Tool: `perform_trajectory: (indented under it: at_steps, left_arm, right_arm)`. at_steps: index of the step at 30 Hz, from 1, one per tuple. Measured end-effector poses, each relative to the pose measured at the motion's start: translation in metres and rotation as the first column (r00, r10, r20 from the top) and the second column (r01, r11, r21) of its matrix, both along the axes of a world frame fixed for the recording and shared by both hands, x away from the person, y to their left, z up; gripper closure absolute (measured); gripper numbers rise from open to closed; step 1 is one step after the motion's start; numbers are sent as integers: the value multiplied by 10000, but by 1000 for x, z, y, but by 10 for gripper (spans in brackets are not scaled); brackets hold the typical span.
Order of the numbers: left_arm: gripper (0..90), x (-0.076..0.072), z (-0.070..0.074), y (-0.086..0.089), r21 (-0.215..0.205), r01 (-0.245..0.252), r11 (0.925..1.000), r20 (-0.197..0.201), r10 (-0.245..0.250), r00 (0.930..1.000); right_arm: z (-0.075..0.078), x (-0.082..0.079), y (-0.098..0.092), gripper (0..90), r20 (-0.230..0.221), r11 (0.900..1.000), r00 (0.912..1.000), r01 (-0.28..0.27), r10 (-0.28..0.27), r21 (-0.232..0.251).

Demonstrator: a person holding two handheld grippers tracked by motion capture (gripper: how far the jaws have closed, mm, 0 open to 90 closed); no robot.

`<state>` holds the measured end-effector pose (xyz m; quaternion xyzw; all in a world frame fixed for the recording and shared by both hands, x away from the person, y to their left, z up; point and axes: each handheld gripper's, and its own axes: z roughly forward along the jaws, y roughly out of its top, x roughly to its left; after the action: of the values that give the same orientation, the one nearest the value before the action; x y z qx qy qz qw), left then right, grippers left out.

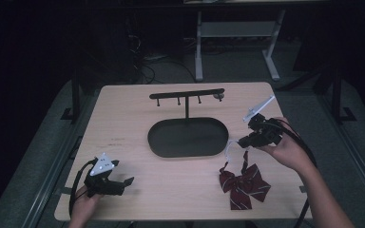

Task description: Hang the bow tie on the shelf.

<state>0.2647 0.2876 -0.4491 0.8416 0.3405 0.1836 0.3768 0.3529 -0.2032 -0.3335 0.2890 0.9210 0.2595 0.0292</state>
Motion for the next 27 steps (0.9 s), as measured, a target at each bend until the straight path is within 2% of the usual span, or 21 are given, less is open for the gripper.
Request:
perform_trajectory:
  at_steps: [27]
  left_arm:
    - [131,0,0,0,-53,-8,10000,49,8,10000]
  right_arm:
    - [24,-6,8,870,514,9989,9977,-451,444,135]
